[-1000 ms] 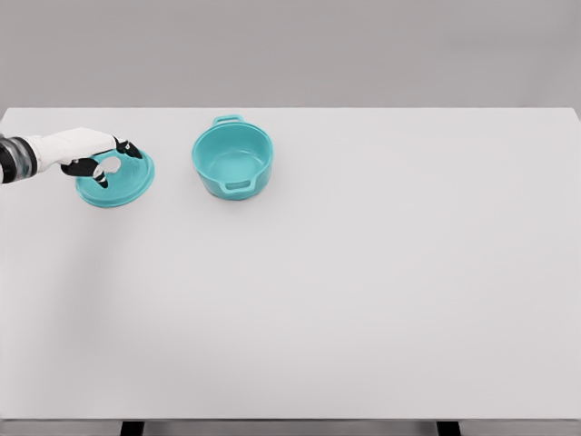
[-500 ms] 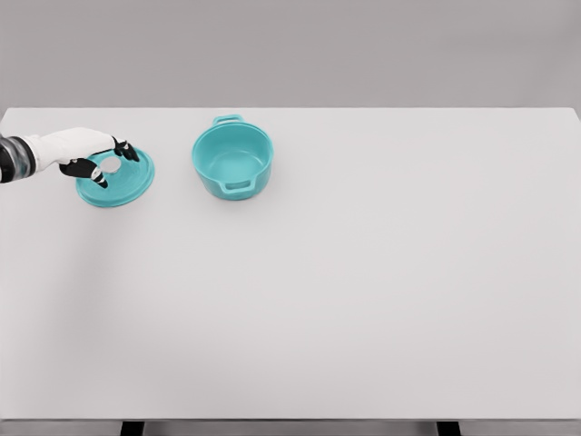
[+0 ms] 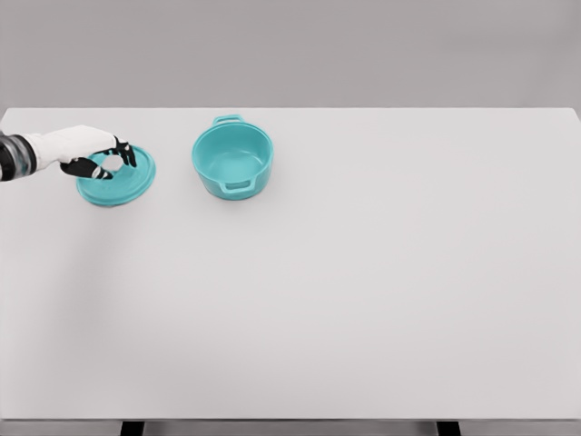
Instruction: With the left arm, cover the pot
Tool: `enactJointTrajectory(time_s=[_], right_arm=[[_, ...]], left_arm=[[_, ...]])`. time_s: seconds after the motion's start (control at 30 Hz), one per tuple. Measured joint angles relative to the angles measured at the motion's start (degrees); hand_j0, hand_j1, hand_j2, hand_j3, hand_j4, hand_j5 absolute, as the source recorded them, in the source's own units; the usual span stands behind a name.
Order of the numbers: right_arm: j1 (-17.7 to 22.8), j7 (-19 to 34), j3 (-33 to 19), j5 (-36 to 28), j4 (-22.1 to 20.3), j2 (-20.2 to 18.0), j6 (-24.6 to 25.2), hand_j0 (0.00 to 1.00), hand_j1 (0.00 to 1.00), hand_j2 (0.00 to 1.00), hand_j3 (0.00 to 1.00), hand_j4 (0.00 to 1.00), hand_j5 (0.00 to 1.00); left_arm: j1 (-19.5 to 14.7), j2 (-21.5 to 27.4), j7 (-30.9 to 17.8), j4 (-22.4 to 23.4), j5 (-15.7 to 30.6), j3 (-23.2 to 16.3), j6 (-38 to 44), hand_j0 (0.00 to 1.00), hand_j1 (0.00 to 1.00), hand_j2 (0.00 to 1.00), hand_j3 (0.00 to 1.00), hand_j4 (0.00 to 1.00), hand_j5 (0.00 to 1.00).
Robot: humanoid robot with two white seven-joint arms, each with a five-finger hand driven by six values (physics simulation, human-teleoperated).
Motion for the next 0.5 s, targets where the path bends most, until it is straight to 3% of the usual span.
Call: enactJointTrajectory(time_s=[0.5], right_arm=[[0.0, 0.0, 0.0, 0.0, 0.0, 0.0, 0.0, 1.0, 1.0, 1.0, 1.0, 1.0, 1.0]], left_arm=[[-0.2, 1.1, 0.0, -1.5, 0.0, 0.0, 0.0, 0.5, 0.5, 0.5, 0.5, 0.5, 0.5]])
